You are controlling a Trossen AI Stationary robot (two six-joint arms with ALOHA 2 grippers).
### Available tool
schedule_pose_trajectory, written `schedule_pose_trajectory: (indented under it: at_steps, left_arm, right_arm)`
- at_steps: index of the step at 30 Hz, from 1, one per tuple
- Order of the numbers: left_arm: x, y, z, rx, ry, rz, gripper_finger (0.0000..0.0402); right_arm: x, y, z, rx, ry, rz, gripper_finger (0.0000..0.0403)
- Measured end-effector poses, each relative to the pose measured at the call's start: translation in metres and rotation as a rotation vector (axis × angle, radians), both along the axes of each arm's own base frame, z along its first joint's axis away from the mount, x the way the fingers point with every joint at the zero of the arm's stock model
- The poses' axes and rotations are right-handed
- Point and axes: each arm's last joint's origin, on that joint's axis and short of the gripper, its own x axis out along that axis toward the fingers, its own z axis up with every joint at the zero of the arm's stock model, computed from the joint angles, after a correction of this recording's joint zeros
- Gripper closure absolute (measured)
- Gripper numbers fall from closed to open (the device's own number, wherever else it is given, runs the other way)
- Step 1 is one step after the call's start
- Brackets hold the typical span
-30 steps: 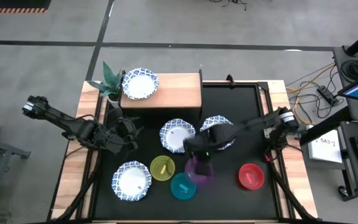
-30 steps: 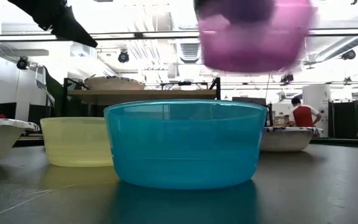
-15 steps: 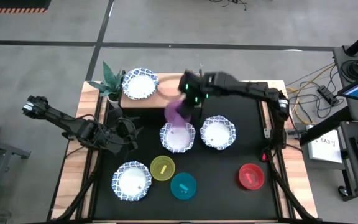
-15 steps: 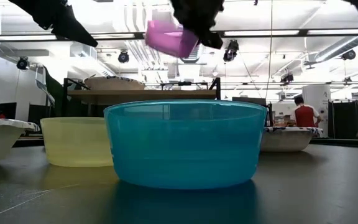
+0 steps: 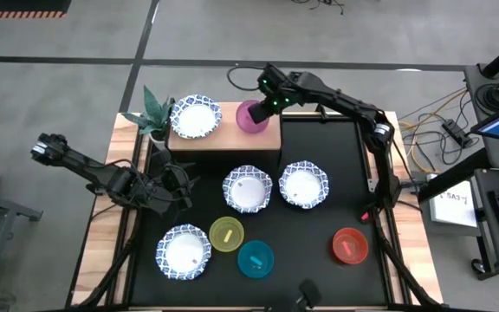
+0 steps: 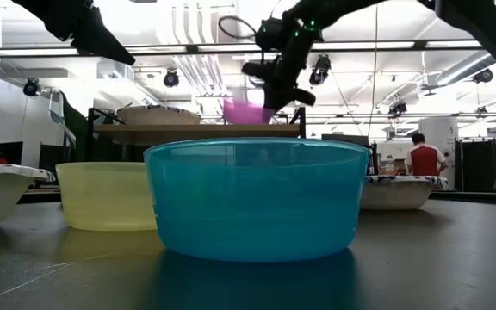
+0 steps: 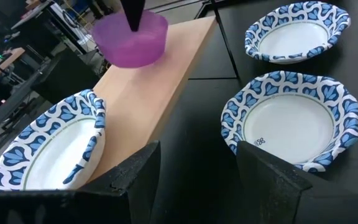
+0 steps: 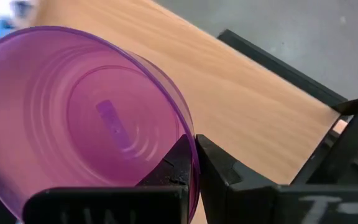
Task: Place and stack bowls onto a shelf
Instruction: Put the purple bowl on the shelf, then stack the white patterned bowl on top of the white patterned bowl on the shelf
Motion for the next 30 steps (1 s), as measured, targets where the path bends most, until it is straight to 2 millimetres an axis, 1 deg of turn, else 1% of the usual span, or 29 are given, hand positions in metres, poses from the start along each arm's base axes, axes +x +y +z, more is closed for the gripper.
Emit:
schedule_pose_trajectory:
  at_steps: [6, 11, 14, 21, 24, 27, 30]
  left_arm:
    - [0.0, 0.0, 0.0, 0.0, 0.0, 0.0, 0.0207]
    - [0.0, 0.0, 0.0, 0.0, 0.0, 0.0, 0.0207]
    - [0.0, 0.0, 0.0, 0.0, 0.0, 0.0, 0.0207]
    - [0.0, 0.0, 0.0, 0.0, 0.0, 0.0, 0.0207]
    - [0.0, 0.0, 0.0, 0.0, 0.0, 0.0, 0.0207]
    - [0.0, 0.0, 0.0, 0.0, 0.0, 0.0, 0.0207]
    - [0.0, 0.0, 0.0, -0.001, -0.002, 0.0, 0.0207]
  right_arm:
    - [0.002, -0.01, -0.008, -0.028, 0.012, 0.028, 0.0394]
    - [0.004, -0.012, -0.006, -0.061, -0.006, 0.028, 0.0387]
    - [0.004, -0.012, -0.006, -0.069, -0.011, 0.025, 0.0369]
    - [0.004, -0.013, -0.005, -0.077, -0.009, 0.019, 0.0305]
    - [0.001, -0.011, 0.002, -0.082, -0.017, 0.018, 0.0281]
    - [-0.005, -0.006, 0.021, -0.107, -0.042, 0.028, 0.0264]
    - [-0.011, 0.01, 0.042, -0.157, -0.058, 0.086, 0.0255]
